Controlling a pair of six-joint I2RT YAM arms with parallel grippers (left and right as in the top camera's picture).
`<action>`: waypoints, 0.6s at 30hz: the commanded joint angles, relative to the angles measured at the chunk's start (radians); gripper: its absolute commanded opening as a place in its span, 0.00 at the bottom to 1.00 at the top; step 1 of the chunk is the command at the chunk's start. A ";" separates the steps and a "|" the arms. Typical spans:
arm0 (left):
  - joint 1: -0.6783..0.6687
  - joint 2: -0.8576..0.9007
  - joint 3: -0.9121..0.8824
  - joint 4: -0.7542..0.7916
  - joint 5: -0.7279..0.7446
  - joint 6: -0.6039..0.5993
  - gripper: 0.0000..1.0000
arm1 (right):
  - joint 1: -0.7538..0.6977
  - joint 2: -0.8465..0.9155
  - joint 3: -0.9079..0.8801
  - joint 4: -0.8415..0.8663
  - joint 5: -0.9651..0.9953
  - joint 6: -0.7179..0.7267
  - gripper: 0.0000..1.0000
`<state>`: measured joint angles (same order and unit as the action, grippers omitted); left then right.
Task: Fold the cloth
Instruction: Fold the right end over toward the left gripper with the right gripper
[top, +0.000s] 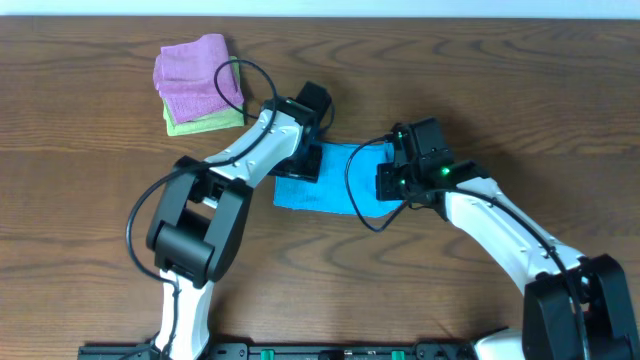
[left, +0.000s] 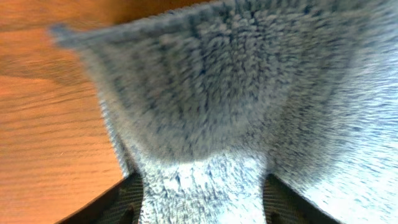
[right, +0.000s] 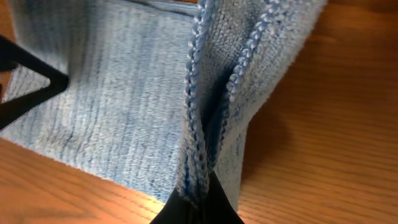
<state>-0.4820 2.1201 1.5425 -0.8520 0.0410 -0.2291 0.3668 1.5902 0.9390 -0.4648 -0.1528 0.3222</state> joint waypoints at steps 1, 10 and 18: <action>0.010 -0.088 0.018 -0.002 -0.026 0.005 0.65 | 0.024 -0.010 0.048 -0.003 -0.013 0.022 0.01; 0.084 -0.195 0.018 -0.042 -0.051 0.004 0.68 | 0.084 -0.010 0.097 0.002 -0.013 0.060 0.02; 0.156 -0.233 0.018 -0.109 -0.051 0.009 0.66 | 0.148 -0.010 0.097 0.074 -0.009 0.113 0.01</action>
<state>-0.3466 1.9255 1.5436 -0.9436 0.0071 -0.2291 0.4915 1.5902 1.0191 -0.4068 -0.1608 0.3923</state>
